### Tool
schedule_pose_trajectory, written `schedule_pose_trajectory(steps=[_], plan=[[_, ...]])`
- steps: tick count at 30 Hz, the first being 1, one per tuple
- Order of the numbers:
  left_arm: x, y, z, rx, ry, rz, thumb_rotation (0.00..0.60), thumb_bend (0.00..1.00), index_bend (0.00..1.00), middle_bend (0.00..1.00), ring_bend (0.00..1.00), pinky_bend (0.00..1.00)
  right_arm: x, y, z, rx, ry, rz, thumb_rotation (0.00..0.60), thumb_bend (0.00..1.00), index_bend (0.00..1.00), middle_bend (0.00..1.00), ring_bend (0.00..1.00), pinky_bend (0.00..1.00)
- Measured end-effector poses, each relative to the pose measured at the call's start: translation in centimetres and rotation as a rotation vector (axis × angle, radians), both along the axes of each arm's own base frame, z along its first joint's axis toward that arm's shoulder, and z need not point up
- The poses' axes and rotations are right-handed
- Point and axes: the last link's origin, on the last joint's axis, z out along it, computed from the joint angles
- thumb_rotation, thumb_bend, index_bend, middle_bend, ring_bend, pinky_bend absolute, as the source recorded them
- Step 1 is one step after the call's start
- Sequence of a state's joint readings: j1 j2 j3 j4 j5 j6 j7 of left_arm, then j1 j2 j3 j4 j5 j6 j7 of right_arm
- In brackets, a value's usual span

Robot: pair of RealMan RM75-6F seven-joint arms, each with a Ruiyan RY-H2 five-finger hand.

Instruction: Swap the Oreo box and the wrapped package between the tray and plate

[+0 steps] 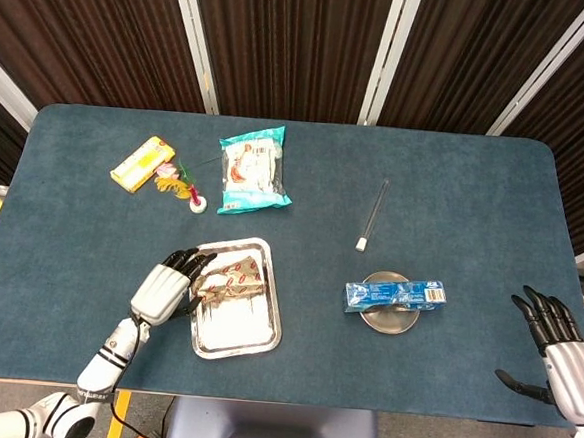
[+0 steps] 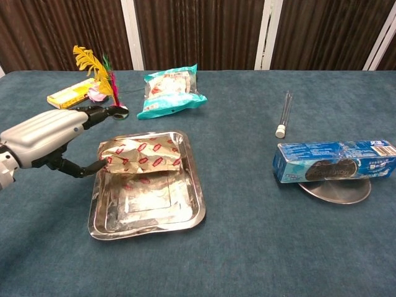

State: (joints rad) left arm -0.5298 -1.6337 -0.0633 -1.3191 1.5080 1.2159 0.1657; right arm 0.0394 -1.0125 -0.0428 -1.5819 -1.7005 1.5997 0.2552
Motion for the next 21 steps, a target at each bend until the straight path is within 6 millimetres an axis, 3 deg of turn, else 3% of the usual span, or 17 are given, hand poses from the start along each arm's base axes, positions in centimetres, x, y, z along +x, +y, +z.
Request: schedule_pose_trajectory(steps=[8,17,21], plan=[[-0.2,-2.7,2.3,-0.017,0.009,0.009,0.6,0.37,0.0,0.0,0.0,0.01,0.1,0.3,0.0,0.0,0.004,0.004,0.6,0.15,0.0,0.0,0.0,0.03],[-3.5,-7.7,8.6,0.125,0.025,0.038,0.6,0.37,0.0,0.0,0.0,0.01,0.0,0.9,0.5,-0.023,0.015,0.002,0.6,0.15,0.0,0.0,0.0,0.0],[-6.3,-10.7,11.5,0.239,-0.039,0.081,0.6,0.38,0.0,0.0,0.0,0.0,0.1,1.4,0.4,-0.039,0.04,0.004,0.6,0.15,0.0,0.0,0.0,0.0]])
